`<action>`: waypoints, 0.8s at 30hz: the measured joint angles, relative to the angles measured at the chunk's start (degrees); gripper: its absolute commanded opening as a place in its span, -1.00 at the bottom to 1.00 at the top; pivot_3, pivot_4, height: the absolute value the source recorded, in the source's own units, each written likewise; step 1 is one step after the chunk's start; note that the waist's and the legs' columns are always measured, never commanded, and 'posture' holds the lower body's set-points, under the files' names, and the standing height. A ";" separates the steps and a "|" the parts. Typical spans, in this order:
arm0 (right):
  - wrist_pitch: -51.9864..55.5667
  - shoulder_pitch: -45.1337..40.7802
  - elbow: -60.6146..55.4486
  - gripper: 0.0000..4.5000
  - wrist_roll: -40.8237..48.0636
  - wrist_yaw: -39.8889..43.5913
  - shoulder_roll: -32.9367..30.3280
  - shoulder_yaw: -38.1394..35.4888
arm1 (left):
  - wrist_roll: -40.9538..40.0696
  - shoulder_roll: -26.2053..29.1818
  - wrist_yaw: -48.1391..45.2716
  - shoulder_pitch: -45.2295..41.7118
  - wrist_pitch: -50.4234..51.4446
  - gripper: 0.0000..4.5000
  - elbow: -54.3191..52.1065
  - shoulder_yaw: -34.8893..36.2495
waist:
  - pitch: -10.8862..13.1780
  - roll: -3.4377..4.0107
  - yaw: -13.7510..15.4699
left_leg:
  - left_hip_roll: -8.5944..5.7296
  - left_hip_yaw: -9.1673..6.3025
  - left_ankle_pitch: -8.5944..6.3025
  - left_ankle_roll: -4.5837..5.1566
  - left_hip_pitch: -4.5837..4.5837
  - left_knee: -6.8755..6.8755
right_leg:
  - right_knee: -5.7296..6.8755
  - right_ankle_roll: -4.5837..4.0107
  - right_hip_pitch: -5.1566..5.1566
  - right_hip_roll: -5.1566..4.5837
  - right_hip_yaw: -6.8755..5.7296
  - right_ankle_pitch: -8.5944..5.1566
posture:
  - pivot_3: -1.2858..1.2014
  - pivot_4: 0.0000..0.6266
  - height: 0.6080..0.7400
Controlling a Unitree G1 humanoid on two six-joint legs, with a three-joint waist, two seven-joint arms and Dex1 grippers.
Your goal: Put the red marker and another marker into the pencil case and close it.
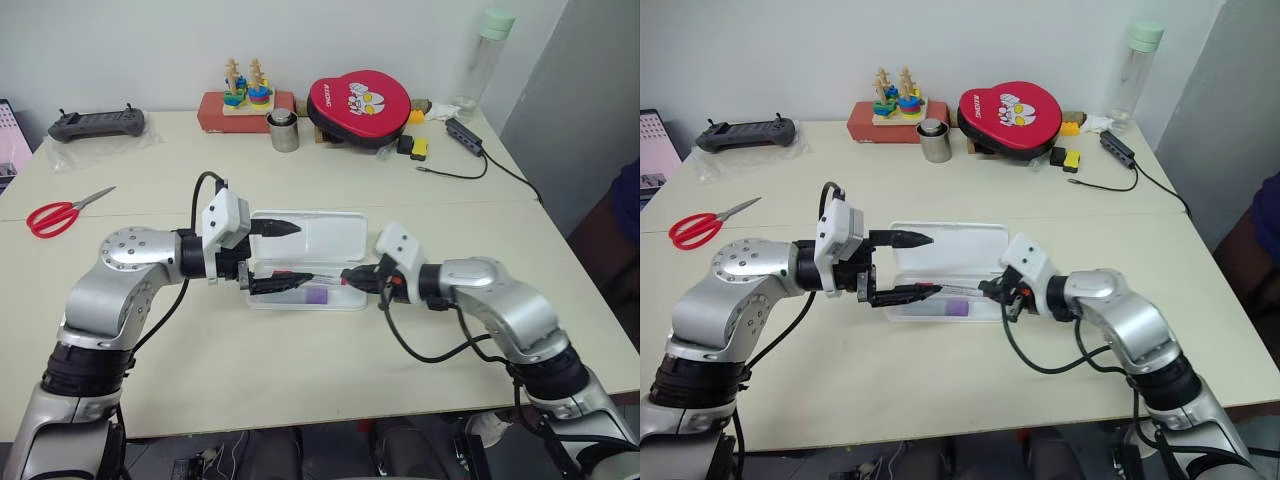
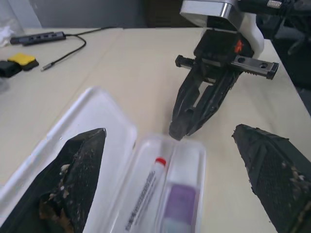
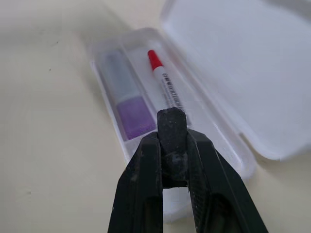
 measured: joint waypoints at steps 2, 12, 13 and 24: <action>-1.43 -0.36 2.50 -0.84 -1.38 0.36 0.38 2.12 | -0.49 0.32 0.59 1.05 0.88 1.00 -1.79 0.78 | 0.01 -0.02 0.38 | -0.01 -0.01 0.00 0.00 -0.04 0.01 | -0.02 -0.01 0.00 -0.02 -0.02 0.00 | 0.03 -0.52 1.00; -3.21 -0.61 4.35 -0.84 -2.59 4.00 -0.81 3.41 | -1.11 1.46 3.31 3.21 3.14 1.00 -5.49 3.77 | 0.01 -0.02 0.70 | -0.01 -0.01 0.00 0.00 -0.01 0.02 | 0.00 0.01 0.00 -0.02 -0.03 0.00 | 0.03 -0.52 1.00; -3.21 -0.61 4.35 -0.84 -2.59 4.22 -0.86 3.40 | -1.15 1.45 3.58 3.36 3.46 1.00 -5.69 3.90 | 0.01 -0.02 0.70 | 0.00 -0.01 0.00 0.00 -0.01 0.02 | 0.00 0.01 0.00 -0.02 -0.03 0.00 | 0.03 -0.52 1.00; -3.30 -2.30 6.77 0.22 -3.85 4.09 0.00 2.86 | -1.31 1.15 3.72 3.01 3.79 1.00 -5.89 3.92 | 0.01 -0.02 0.70 | -0.01 -0.01 0.00 0.00 -0.01 0.02 | 0.00 -0.03 0.00 -0.02 -0.03 0.02 | 0.03 -0.52 1.00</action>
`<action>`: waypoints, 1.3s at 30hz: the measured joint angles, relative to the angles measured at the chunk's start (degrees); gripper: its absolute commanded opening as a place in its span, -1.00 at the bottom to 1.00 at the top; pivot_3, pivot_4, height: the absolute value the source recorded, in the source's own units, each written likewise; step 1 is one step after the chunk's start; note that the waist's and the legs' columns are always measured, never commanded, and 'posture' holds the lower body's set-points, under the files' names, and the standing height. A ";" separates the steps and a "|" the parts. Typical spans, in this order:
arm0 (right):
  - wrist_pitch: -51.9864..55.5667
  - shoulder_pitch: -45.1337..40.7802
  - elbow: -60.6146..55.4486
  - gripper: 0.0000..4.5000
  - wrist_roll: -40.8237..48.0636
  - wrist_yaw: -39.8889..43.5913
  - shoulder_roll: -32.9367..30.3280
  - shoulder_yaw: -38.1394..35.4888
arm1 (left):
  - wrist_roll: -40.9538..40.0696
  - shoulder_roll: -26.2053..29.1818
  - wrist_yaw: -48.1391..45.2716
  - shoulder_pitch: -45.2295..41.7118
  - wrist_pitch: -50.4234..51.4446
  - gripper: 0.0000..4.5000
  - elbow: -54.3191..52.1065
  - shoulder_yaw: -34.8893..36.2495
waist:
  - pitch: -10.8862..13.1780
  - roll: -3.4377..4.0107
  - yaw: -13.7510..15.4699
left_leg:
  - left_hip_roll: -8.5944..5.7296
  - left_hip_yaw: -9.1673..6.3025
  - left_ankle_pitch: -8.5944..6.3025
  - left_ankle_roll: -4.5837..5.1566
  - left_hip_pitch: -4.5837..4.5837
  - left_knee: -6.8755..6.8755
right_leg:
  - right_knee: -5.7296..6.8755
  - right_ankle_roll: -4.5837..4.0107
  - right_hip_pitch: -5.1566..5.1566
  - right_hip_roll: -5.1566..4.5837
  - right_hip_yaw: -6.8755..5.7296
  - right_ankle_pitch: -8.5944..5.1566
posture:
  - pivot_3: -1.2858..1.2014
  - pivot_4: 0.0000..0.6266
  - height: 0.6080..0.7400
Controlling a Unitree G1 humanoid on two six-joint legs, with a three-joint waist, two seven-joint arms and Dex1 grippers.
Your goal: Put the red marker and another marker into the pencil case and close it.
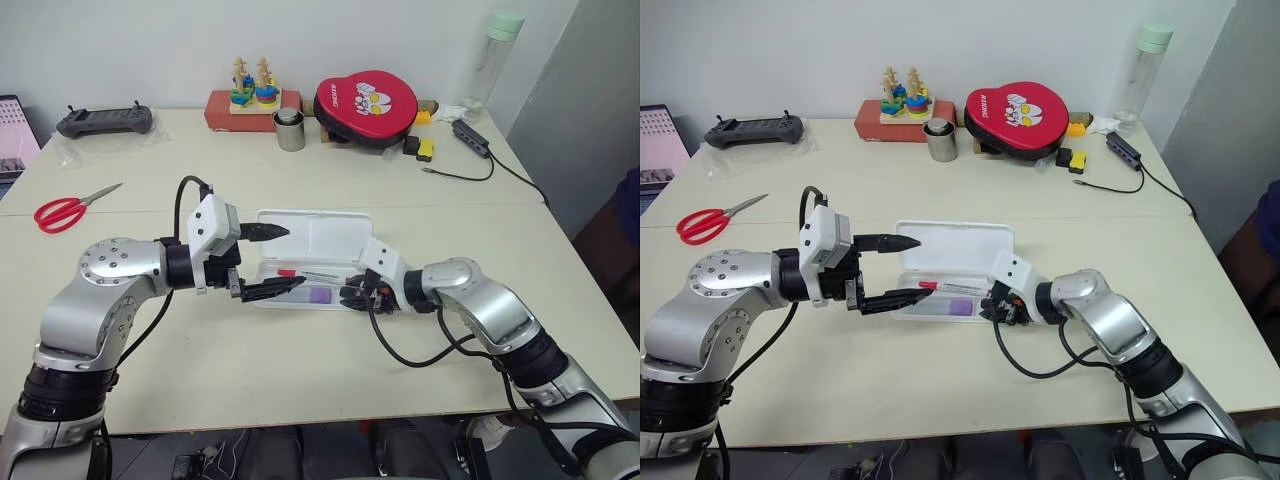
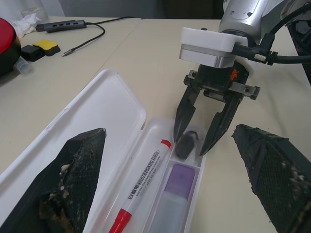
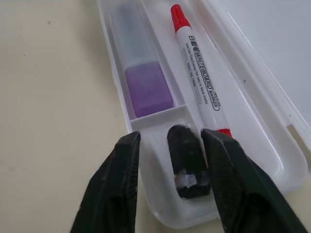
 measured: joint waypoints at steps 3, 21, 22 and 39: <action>-0.07 -0.34 0.08 0.49 0.00 -0.34 0.21 -0.50 | 0.04 -0.29 -0.04 -1.36 -0.12 1.00 0.22 -0.32 | 0.00 0.00 0.02 | 0.00 0.00 0.00 0.00 0.00 0.00 | 0.00 0.00 0.00 0.00 0.00 0.00 | 0.03 -0.52 1.00; 7.45 -16.25 1.20 0.99 16.17 2.15 4.46 -19.58 | -5.49 -1.95 9.53 -0.74 6.33 1.00 -0.53 7.91 | 0.01 0.01 -0.50 | 0.02 -0.02 0.00 0.00 0.05 -0.01 | 0.03 -0.16 0.01 0.00 -0.02 0.10 | 0.03 -0.52 1.00; 7.32 -19.09 4.65 0.99 16.42 1.69 5.37 -20.52 | -5.93 -1.95 10.53 -0.46 6.89 1.00 -0.71 9.06 | 0.01 0.01 -0.58 | 0.01 -0.01 0.00 0.00 0.04 -0.02 | 0.03 -0.16 0.00 0.00 -0.01 0.11 | 0.03 -0.52 1.00; -15.67 -40.56 58.95 -0.49 -2.84 -7.49 14.79 -17.43 | -14.24 -0.83 19.17 2.15 12.88 1.00 -4.75 17.68 | 0.01 0.01 -0.75 | -0.01 0.07 -0.01 -0.01 -0.01 -0.22 | -0.02 -0.23 -0.07 -0.05 0.00 0.10 | 0.03 -0.52 1.00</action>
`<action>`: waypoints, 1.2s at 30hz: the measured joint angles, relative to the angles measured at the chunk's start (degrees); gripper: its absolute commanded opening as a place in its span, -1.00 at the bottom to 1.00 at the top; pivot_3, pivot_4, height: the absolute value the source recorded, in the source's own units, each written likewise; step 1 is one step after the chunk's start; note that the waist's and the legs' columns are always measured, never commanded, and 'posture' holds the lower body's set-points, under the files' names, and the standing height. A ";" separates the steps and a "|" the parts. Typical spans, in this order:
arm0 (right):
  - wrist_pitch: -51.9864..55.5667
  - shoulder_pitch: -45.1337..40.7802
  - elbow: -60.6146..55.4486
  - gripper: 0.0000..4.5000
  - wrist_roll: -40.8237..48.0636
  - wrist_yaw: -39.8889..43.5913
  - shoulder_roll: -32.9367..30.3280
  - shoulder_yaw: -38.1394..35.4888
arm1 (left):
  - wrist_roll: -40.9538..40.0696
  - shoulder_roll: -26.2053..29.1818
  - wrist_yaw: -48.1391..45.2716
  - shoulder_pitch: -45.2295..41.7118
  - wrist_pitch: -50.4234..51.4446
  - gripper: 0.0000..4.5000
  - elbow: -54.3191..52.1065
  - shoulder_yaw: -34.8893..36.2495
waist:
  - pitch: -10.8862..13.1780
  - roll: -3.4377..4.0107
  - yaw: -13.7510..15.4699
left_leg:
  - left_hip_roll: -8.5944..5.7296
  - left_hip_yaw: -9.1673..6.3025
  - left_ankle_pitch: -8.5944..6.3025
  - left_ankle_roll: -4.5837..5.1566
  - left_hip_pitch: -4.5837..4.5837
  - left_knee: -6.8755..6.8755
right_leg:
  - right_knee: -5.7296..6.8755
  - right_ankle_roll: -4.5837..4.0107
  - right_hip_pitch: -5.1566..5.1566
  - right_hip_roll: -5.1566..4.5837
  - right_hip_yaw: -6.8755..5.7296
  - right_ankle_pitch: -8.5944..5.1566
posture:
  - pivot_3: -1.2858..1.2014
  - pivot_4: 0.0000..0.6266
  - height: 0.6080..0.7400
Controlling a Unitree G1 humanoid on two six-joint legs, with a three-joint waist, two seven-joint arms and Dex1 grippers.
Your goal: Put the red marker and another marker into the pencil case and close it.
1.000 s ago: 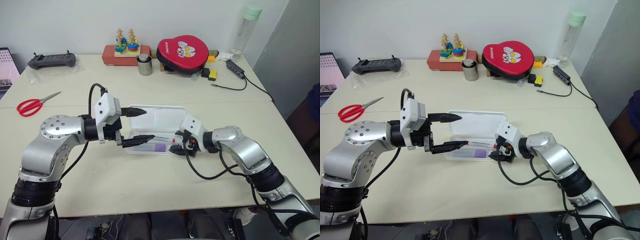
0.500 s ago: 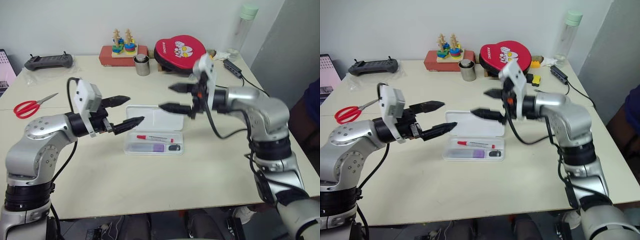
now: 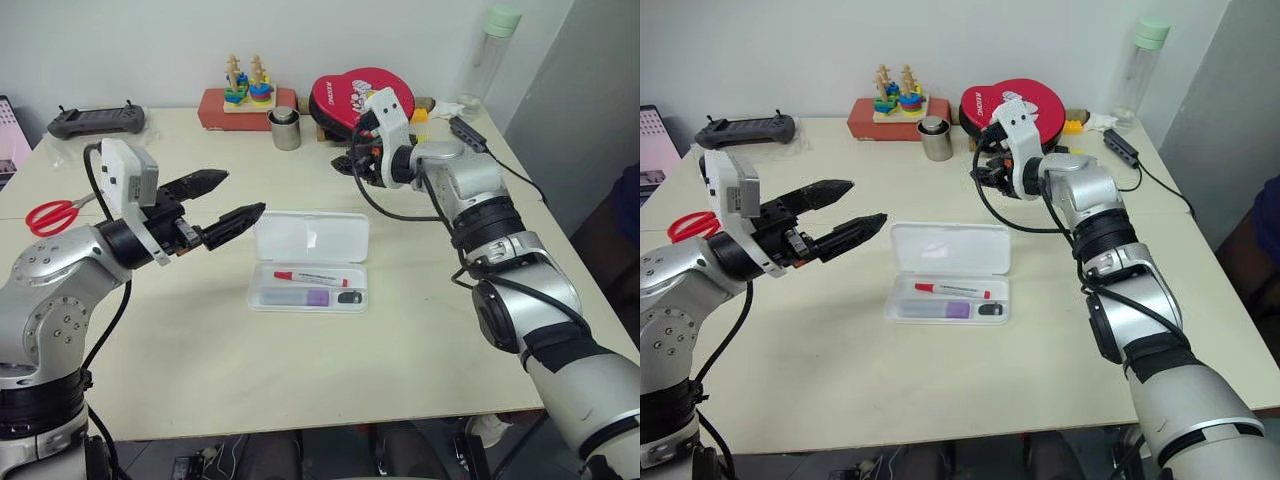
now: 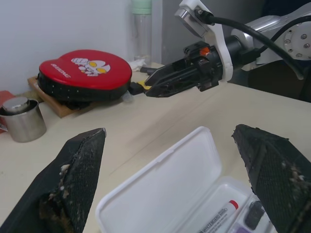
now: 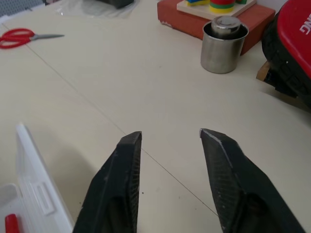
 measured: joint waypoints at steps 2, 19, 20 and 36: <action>-0.72 0.37 0.89 -0.75 -1.67 0.98 0.70 1.41 | -0.44 1.24 -0.80 0.41 0.38 1.00 -0.01 0.07 | 0.01 0.02 -0.03 | -0.01 0.01 0.00 0.00 0.01 0.00 | 0.01 0.00 0.00 0.00 0.01 0.00 | 0.03 -0.52 1.00; 3.76 14.22 -22.30 -0.98 -3.54 18.54 -2.59 8.78 | -1.24 3.56 -4.59 1.01 0.43 1.00 1.03 -0.07 | 0.01 0.02 -0.08 | 0.01 -0.05 0.00 0.00 0.05 0.01 | 0.04 0.01 0.02 0.02 -0.03 0.00 | 0.03 -0.52 1.00; 4.41 15.83 -25.87 -0.98 -3.18 19.93 -3.23 9.47 | -1.24 3.80 -4.92 1.03 0.44 1.00 1.05 -0.07 | 0.01 0.02 -0.08 | 0.02 -0.06 0.00 0.00 0.05 0.01 | 0.05 0.01 0.02 0.02 -0.04 0.00 | 0.03 -0.52 1.00; 3.85 28.62 -38.78 -0.98 -7.67 18.64 -4.20 21.16 | -0.29 9.89 -13.28 7.35 0.45 1.00 0.46 -1.38 | -0.04 -0.05 0.05 | 0.03 -0.02 0.02 -0.01 0.35 0.08 | 0.05 0.17 0.21 0.03 0.00 -0.09 | 0.03 -0.52 1.00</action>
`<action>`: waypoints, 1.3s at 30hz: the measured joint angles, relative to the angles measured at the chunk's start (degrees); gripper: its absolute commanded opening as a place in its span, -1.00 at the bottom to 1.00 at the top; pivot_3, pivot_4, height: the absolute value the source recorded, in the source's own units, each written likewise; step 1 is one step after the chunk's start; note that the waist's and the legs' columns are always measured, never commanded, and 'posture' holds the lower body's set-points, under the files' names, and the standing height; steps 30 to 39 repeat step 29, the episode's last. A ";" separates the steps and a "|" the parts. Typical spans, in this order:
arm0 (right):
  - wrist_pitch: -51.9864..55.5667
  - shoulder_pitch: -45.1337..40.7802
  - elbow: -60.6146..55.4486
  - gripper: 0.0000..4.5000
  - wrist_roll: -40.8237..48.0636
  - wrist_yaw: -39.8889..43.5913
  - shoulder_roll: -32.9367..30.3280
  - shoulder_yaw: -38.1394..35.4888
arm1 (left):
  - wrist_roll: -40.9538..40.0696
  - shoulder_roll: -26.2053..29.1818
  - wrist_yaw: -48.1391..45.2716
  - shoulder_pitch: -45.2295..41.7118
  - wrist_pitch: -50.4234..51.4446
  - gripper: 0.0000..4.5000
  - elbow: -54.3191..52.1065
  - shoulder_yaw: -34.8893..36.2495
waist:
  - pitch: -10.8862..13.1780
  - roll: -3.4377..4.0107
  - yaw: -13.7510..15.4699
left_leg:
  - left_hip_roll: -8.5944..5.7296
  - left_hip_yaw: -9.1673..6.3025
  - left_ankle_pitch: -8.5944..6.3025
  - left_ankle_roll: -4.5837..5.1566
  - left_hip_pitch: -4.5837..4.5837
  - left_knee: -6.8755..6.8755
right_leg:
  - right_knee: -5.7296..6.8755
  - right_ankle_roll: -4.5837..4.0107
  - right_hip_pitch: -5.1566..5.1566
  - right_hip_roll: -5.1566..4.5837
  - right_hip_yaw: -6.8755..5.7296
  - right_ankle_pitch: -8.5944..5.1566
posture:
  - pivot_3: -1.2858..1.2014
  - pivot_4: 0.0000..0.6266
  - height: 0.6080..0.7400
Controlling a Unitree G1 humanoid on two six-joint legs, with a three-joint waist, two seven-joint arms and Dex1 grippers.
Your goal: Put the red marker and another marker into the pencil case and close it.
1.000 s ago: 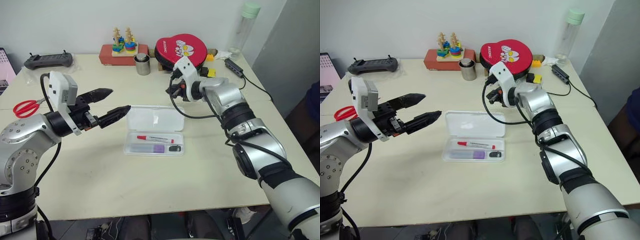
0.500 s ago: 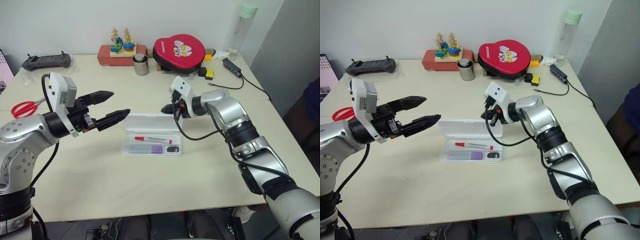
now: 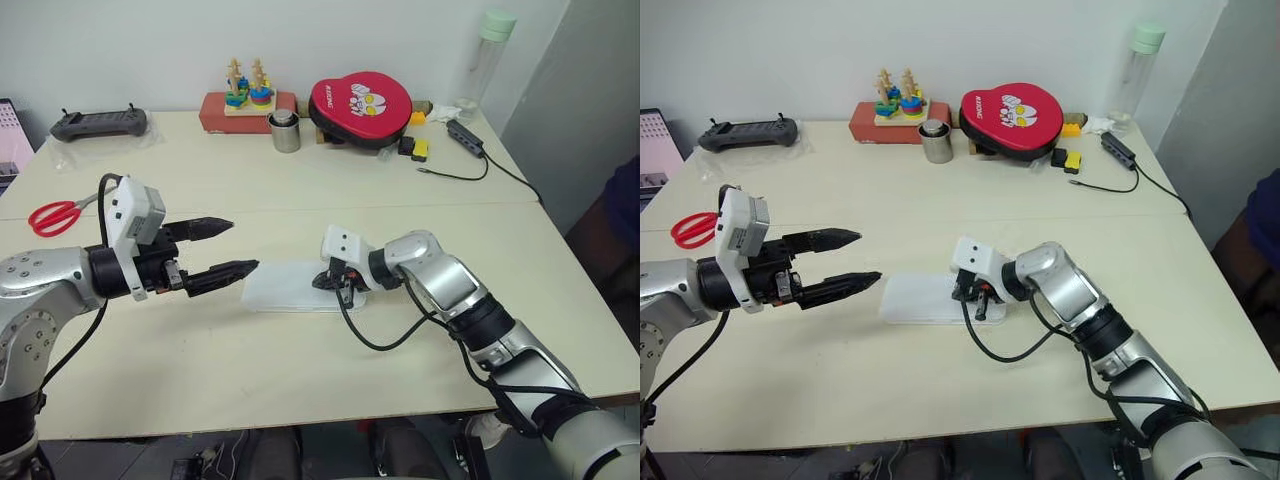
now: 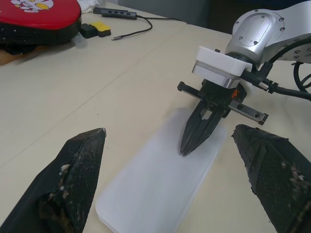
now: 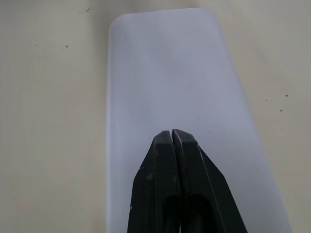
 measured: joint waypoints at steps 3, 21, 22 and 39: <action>0.09 0.40 -0.31 -0.98 0.43 -0.15 0.03 -1.29 | 0.13 -0.06 0.55 -1.00 0.03 1.00 0.35 -0.18 | -0.02 -0.03 0.20 | 0.00 -0.01 0.00 0.00 0.12 0.02 | 0.00 0.11 0.13 0.00 0.00 -0.05 | 0.03 -0.52 1.00; 14.48 7.92 -9.26 0.80 15.73 -5.00 -19.30 -30.54 | 20.60 -5.27 6.45 -16.14 -17.39 1.00 35.20 -10.12 | 0.03 0.04 1.13 | -0.03 0.06 -0.02 0.02 -0.29 -0.05 | -0.10 -0.14 -0.18 -0.01 0.01 0.09 | 0.03 -0.52 1.00; 14.59 8.09 -9.31 0.90 16.11 -5.11 -20.13 -30.80 | 21.27 -4.91 5.64 -16.88 -18.42 1.00 36.98 -10.20 | 0.03 0.04 1.12 | -0.03 0.06 -0.02 0.02 -0.30 -0.05 | -0.10 -0.14 -0.18 -0.01 0.00 0.09 | 0.03 -0.52 1.00; 15.67 8.74 -11.85 0.98 18.68 -6.27 -22.36 -32.66 | 24.09 -2.32 1.34 -18.82 -21.55 1.00 43.02 -10.24 | 0.03 0.03 1.04 | -0.02 0.06 -0.02 0.02 -0.31 -0.03 | -0.07 -0.13 -0.17 -0.01 0.00 0.09 | 0.03 -0.52 1.00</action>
